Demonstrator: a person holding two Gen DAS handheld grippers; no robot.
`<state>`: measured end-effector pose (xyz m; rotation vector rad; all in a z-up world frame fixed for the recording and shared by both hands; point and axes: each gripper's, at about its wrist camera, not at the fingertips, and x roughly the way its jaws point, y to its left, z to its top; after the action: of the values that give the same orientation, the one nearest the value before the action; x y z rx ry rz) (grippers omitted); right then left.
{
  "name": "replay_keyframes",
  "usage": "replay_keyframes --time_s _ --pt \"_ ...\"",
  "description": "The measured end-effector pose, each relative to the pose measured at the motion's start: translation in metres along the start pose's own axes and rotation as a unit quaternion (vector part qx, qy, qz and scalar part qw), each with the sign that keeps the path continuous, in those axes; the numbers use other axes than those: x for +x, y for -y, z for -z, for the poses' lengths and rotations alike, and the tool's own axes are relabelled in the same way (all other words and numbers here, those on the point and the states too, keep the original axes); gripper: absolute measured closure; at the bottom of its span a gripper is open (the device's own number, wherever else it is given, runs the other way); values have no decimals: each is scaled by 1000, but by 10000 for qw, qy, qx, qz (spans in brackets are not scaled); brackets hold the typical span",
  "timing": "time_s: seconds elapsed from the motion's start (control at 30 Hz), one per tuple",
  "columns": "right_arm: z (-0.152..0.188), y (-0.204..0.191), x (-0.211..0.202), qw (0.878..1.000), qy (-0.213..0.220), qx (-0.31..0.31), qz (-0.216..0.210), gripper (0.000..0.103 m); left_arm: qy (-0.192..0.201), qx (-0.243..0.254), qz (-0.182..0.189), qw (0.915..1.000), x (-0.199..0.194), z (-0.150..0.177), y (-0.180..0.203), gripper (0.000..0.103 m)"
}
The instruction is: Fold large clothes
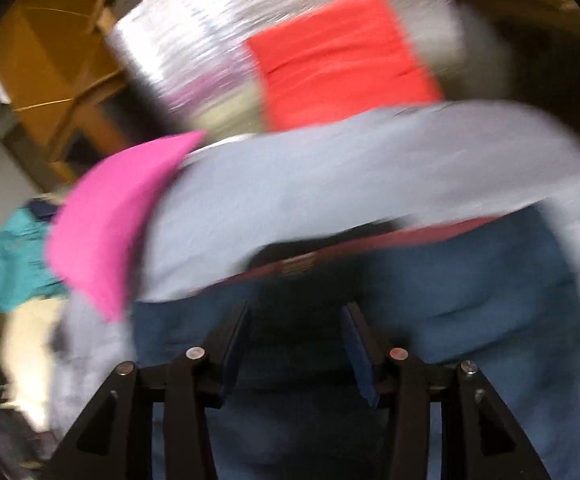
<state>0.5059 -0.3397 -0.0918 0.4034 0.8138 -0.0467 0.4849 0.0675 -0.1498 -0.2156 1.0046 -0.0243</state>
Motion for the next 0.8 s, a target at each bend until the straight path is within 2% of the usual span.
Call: replay_keyframes --time_s 0.13,0.2,0.23,0.3,0.33,0.5,0.6,0.67,0.77,0.8 --pt "-7 75 3 9945 -216 713 730 52 -144 -32 -31 9999 10 2 0 11" --pt "-3 105 19 9891 -554 899 1022 52 -193 82 -102 9997 14 3 4 11" --pt "1 115 24 9891 -650 999 867 52 -213 118 -118 9996 15 4 5 11" --pt "4 122 21 9904 -525 1138 580 51 -204 94 -77 9997 13 2 3 11" --pt "5 122 15 9909 -468 1168 482 48 -169 56 -52 9998 10 1 1 11" --pt "19 136 -42 9905 94 1364 -138 36 -24 -114 206 9997 -7 -1 -10 11" --pt "44 157 -84 9865 354 1535 -451 33 69 -160 624 9979 -19 -3 -15 11" --pt "59 180 -105 9805 423 1824 -592 26 48 -239 1038 9943 -25 -3 -20 11" --pt "88 217 -117 9638 391 2441 -1000 24 -197 -497 1787 9825 -21 -2 -27 11" --pt "96 225 -115 9595 348 2577 -1084 24 -275 -567 1933 9791 -20 -1 -27 11"
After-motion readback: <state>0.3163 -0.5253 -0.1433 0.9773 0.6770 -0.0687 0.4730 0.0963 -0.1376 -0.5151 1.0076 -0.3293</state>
